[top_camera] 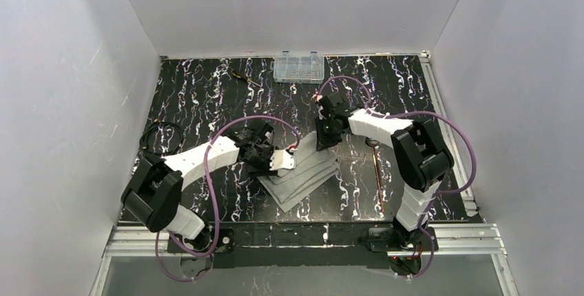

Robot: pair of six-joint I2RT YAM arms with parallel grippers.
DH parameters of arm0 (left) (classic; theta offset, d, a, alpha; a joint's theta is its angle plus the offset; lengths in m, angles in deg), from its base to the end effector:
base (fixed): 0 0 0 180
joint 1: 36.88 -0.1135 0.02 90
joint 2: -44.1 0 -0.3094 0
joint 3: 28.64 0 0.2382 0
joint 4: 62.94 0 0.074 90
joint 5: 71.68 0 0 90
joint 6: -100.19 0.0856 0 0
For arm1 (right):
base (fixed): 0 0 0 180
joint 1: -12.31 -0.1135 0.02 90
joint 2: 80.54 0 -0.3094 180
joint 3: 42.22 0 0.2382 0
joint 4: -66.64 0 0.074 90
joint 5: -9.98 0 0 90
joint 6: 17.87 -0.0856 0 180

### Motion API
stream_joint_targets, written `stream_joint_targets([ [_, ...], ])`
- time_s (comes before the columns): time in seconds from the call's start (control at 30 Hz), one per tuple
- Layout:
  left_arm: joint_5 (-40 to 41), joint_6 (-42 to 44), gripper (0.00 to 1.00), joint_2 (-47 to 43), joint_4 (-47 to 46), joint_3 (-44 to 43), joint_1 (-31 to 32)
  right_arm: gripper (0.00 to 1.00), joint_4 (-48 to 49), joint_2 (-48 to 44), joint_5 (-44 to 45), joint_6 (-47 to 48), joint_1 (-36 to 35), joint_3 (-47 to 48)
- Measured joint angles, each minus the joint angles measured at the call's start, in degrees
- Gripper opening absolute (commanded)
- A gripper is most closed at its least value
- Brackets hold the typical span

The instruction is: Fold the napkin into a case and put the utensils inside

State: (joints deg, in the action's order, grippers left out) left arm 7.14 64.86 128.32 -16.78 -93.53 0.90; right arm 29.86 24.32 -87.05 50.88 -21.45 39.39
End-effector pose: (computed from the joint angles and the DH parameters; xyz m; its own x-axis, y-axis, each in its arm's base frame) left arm 0.2105 -0.1841 0.1987 0.1263 0.9147 -0.3838 0.9710 -0.0349 0.2364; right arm 0.3247 0.2297 0.1808 -0.8896 -0.1619 -0.4272 -0.3004 0.9118 0.2799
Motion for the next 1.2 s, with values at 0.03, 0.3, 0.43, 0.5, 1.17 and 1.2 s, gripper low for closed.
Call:
stream_joint_targets([
  [0.03,0.0,0.3,0.38,0.2,-0.2,0.0,0.1,0.16,0.0,-0.4,0.0,0.0,0.0,-0.4],
  [0.3,0.1,3.7,0.37,2.7,-1.5,0.0,0.7,0.16,-0.3,-4.2,-0.2,-0.7,0.0,-2.3],
  [0.43,0.1,5.2,0.19,2.1,-1.7,0.7,0.7,0.17,-0.3,-6.0,-1.1,-1.6,0.0,-2.3],
  [0.5,0.2,5.8,0.07,1.6,-2.3,1.7,0.8,0.17,-0.1,-6.6,-2.6,-2.9,0.0,-2.3],
  [1.17,0.3,13.0,0.00,-9.3,-5.4,6.3,4.4,0.15,11.4,-7.2,-15.1,-14.4,-4.9,-8.3],
  [1.2,0.1,13.3,0.00,-9.5,-5.7,6.7,4.5,0.15,11.5,-7.2,-15.7,-14.4,-5.0,-9.4],
])
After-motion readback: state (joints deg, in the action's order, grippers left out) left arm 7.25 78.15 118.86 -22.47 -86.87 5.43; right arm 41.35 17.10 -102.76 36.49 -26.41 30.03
